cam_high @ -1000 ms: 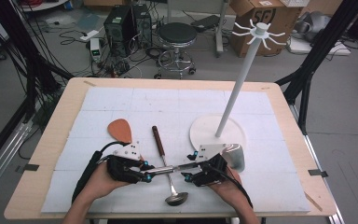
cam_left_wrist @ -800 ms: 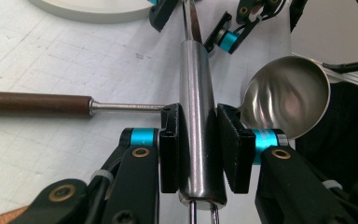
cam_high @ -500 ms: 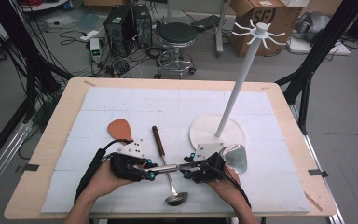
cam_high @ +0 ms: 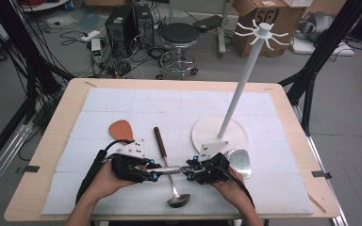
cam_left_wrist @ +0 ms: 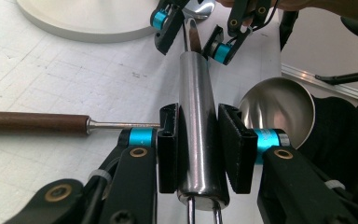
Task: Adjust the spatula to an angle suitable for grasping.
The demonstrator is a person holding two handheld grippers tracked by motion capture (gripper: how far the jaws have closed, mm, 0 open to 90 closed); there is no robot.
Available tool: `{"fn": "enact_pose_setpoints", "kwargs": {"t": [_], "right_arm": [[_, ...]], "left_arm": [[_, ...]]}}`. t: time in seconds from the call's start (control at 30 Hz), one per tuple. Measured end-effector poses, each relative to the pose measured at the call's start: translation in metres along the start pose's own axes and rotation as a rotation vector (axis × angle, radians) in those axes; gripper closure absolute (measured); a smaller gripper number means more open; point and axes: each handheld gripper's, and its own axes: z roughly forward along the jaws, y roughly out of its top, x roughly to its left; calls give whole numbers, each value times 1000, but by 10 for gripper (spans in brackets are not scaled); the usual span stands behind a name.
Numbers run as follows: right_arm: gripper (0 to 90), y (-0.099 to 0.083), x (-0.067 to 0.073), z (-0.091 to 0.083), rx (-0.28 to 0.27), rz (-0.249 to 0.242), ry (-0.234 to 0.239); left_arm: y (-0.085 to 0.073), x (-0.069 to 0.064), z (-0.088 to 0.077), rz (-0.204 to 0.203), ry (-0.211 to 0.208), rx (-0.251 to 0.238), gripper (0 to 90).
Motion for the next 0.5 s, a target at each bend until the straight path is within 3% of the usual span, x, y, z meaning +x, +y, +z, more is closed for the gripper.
{"fn": "enact_pose_setpoints", "kwargs": {"t": [0.5], "right_arm": [[623, 0, 1, 0, -5, 11, 64]], "left_arm": [[0, 2, -1, -22, 5, -12, 622]]}}
